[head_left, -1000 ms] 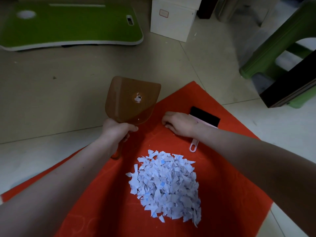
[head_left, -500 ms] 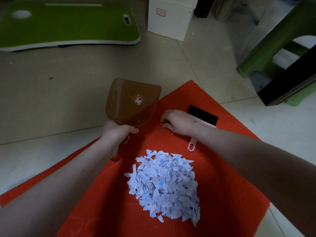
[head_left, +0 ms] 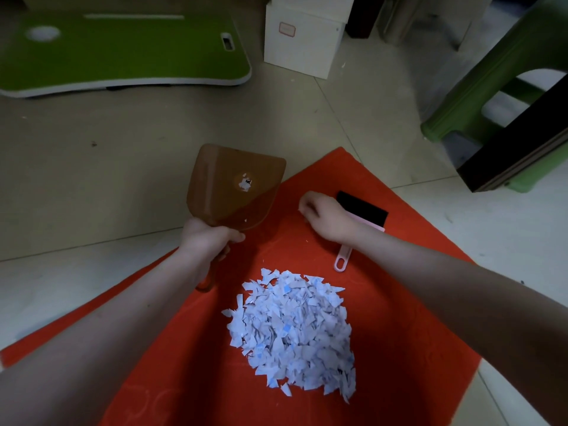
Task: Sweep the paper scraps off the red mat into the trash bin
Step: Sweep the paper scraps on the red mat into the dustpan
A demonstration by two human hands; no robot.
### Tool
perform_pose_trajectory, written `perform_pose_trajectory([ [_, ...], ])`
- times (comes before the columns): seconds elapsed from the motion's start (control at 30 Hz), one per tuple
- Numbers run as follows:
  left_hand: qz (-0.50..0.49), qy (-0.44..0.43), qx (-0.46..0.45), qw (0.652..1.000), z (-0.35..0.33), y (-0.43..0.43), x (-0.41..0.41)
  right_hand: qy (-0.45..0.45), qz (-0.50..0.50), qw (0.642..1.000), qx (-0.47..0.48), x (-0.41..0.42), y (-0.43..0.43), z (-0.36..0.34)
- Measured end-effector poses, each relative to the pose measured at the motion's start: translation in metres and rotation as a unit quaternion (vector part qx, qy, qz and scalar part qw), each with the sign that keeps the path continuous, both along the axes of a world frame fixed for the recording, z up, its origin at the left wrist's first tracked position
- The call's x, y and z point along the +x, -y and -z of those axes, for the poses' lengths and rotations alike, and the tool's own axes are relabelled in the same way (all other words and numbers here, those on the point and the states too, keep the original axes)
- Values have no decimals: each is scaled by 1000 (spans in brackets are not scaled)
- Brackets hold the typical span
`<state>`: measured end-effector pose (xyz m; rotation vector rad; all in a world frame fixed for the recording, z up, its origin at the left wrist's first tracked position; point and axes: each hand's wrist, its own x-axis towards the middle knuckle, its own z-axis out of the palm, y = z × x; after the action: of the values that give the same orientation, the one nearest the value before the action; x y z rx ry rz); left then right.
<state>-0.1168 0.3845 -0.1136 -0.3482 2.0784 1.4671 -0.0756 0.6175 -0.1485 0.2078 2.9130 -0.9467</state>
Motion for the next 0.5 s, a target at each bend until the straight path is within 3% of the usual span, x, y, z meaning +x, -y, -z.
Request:
perform_pose_trajectory([
  [0.13, 4, -3, -1, 1000, -5, -1, 2, -91, 23, 995, -43, 4, 8, -27],
  [0.23, 10, -7, -5, 1000, -8, -4, 5, -140, -33, 990, 8, -6, 30, -52],
  [0.4, 25, -26, -17, 999, -13, -7, 10, -93, -133, 960, 227, -29, 49, -76],
  [0.5, 36, -38, -23, 998, -19, -6, 11, -75, -113, 972, 192, -29, 47, -81],
])
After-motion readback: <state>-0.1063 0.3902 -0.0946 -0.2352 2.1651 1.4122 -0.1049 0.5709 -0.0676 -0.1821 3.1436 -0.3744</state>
